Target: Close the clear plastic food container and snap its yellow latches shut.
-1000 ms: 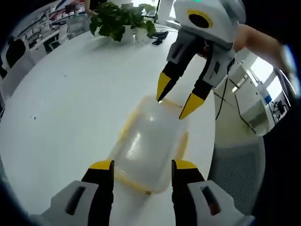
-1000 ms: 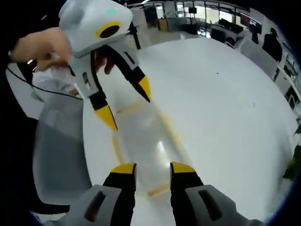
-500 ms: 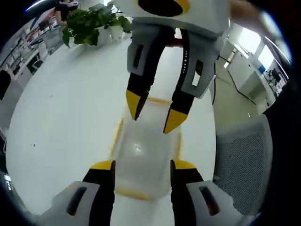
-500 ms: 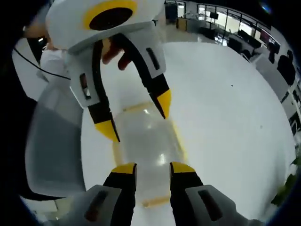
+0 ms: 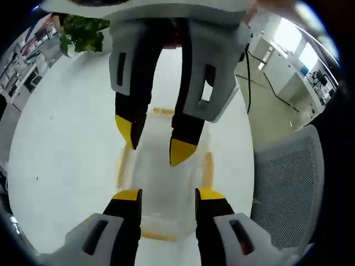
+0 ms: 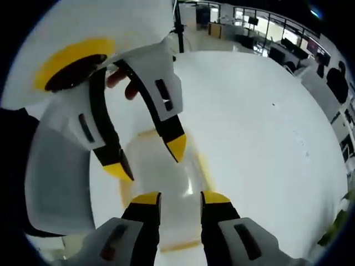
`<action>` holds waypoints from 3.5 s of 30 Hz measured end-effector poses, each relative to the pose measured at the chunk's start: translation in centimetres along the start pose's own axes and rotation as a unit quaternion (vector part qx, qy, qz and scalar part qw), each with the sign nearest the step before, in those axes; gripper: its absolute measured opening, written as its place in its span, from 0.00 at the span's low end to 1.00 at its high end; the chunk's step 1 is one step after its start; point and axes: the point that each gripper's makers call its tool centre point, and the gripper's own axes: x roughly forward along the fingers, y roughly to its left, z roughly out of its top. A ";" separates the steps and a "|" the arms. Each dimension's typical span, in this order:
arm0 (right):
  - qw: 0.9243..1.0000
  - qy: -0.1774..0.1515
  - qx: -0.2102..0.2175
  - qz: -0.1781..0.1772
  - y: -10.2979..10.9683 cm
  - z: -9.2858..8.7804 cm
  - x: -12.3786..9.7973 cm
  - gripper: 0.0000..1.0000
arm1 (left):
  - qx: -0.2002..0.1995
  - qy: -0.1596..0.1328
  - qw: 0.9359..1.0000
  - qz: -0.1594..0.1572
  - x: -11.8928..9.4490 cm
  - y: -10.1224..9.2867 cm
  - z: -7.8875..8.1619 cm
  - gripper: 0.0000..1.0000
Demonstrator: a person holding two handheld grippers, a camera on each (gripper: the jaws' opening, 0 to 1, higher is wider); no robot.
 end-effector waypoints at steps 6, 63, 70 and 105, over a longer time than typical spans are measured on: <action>1.000 -0.005 0.005 -0.009 -0.8 0.3 0.1 0.28 | 0.004 0.004 1.000 -0.003 0.1 -0.8 -0.1 0.46; 0.979 0.118 0.009 0.166 -0.6 0.1 2.5 0.35 | 0.096 0.097 0.975 0.174 1.8 -1.6 -0.9 0.51; 0.976 0.125 0.005 0.176 -0.4 0.2 2.2 0.31 | 0.099 0.106 0.972 0.184 1.5 -1.1 -1.0 0.49; 0.987 0.083 -0.019 0.135 -1.2 0.1 0.5 0.29 | 0.061 0.055 0.992 0.099 0.4 -2.6 0.0 0.61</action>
